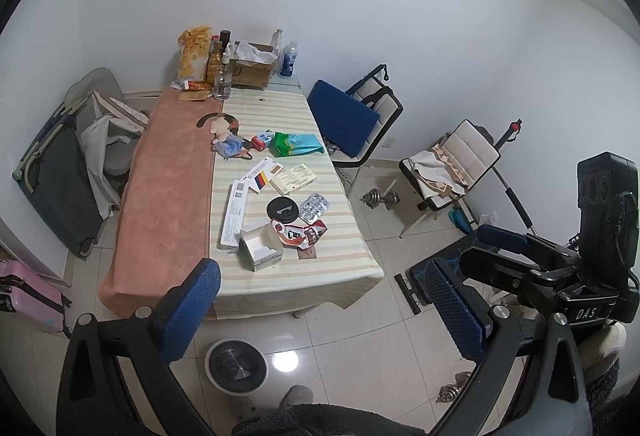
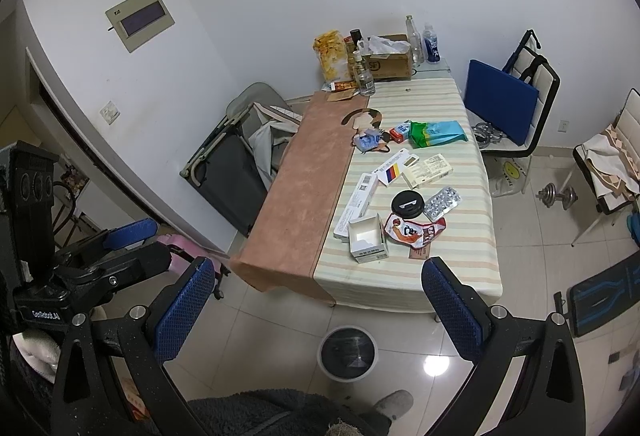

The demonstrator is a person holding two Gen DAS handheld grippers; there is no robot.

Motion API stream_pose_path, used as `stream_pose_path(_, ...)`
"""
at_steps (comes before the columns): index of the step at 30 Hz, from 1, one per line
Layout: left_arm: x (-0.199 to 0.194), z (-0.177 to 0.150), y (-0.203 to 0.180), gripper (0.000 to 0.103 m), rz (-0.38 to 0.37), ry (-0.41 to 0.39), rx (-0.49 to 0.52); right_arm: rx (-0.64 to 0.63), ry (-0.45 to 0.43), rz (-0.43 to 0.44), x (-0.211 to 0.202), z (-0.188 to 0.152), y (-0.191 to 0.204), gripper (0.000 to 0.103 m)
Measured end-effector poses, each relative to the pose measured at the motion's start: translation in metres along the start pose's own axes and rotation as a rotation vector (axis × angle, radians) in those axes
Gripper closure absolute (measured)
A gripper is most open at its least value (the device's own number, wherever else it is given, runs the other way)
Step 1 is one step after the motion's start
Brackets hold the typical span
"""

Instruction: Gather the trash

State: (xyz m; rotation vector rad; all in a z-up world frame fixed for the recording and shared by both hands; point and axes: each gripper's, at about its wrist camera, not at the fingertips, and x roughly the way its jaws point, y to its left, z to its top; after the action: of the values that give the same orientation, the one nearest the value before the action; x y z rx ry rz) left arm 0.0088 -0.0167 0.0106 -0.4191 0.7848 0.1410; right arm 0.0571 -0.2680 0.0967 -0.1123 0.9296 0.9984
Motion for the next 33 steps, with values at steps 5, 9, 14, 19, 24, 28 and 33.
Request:
stream_pose_path(5,0.0,-0.001,0.0,0.0,0.001,-0.002,0.0,-0.001,0.001,0.001,0.002,0.001,0.001,0.0)
stream_pose_path(9,0.001,-0.001,-0.001,0.0,0.001,-0.002,-0.001,-0.002,0.001,0.001,0.002,0.001,0.002,0.0)
stream_pose_path(14,0.0,-0.001,-0.001,0.0,-0.002,-0.002,-0.001,-0.001,0.001,0.002,0.003,0.001,0.002,0.0)
stream_pose_path(19,0.0,-0.002,-0.003,0.0,-0.003,-0.001,-0.001,-0.002,0.002,0.002,0.003,0.001,0.002,0.0)
stream_pose_path(24,-0.001,-0.003,-0.004,0.0,-0.003,-0.002,0.001,-0.002,0.001,0.002,0.003,0.002,0.003,0.0)
stream_pose_path(28,0.0,-0.003,-0.005,0.0,0.0,-0.002,0.0,0.004,0.001,0.009,0.005,0.003,0.004,0.0)
stream_pose_path(33,0.016,0.0,-0.006,0.0,0.231,-0.037,0.047,0.051,-0.039,-0.09,0.02,0.012,0.006,0.0)
